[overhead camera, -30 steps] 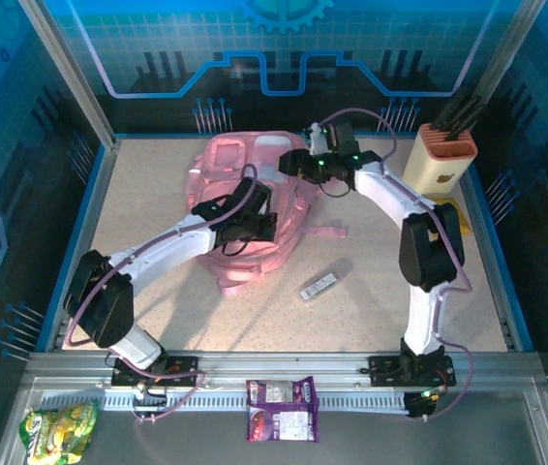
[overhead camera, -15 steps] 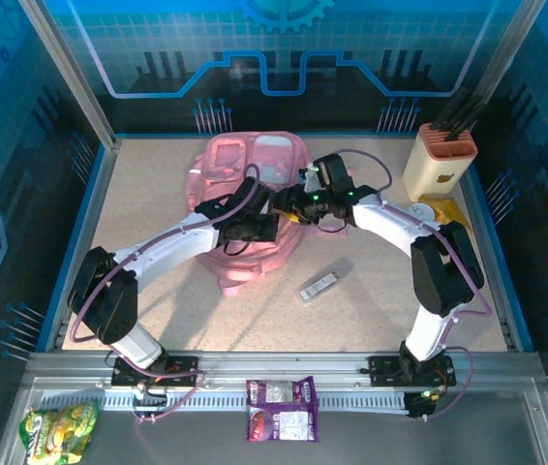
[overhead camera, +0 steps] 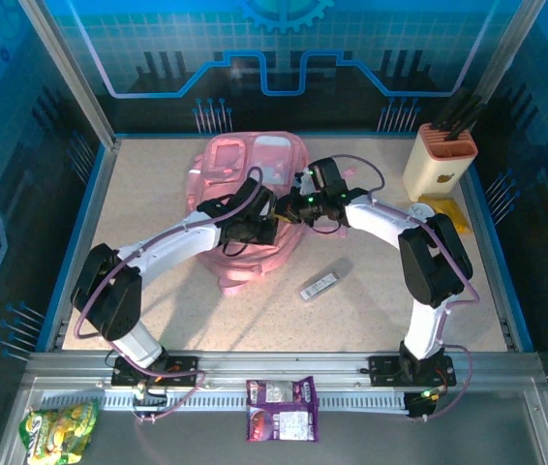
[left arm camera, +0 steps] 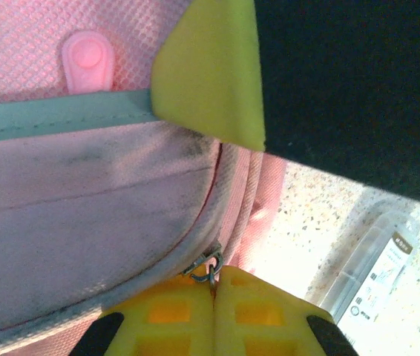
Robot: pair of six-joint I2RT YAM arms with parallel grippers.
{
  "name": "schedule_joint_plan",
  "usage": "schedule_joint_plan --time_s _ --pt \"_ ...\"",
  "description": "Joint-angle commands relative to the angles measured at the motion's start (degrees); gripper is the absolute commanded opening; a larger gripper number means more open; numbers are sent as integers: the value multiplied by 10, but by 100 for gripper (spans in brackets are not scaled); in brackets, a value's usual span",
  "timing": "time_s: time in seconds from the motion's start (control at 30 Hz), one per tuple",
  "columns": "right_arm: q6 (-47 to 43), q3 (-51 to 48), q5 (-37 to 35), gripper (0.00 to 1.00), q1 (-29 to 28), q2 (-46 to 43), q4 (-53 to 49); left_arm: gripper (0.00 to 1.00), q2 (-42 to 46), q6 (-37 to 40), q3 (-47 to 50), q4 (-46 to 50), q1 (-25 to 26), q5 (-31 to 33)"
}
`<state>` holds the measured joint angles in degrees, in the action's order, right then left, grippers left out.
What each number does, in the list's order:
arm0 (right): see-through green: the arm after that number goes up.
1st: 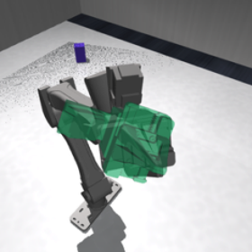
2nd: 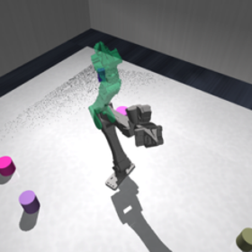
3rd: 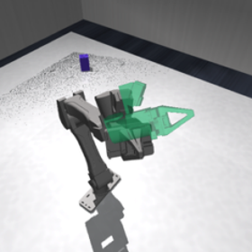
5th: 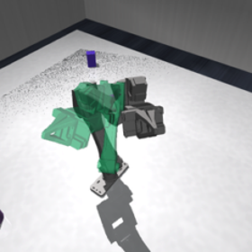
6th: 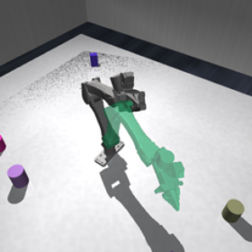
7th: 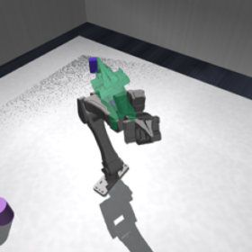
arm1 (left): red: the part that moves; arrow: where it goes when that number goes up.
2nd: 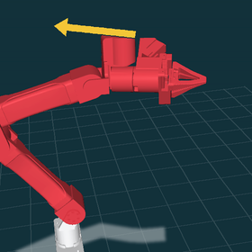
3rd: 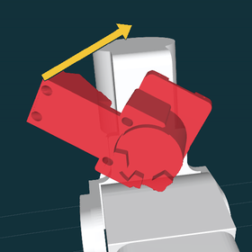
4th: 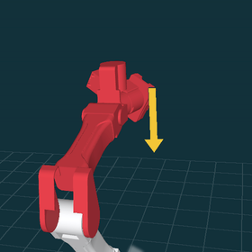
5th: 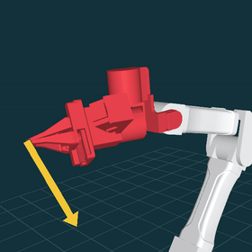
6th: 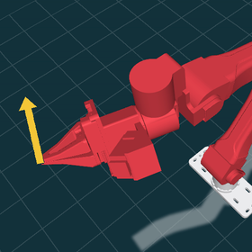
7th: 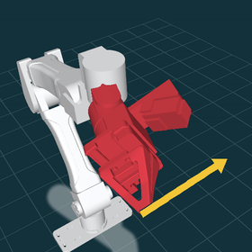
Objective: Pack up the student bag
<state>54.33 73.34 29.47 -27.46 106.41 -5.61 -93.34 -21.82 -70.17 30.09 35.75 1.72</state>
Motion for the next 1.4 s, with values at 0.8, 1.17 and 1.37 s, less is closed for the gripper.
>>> schedule_joint_plan --time_s 0.8,1.17,1.37 --pt "-280 368 -4 40 100 139 -308 0 -36 -23 -30 -39 4 -66" --pt "-107 34 59 58 101 -29 -79 0 -51 -29 -54 -60 4 -77" --pt "-49 13 62 55 68 -10 -8 0 -47 -18 -45 -61 4 -94"
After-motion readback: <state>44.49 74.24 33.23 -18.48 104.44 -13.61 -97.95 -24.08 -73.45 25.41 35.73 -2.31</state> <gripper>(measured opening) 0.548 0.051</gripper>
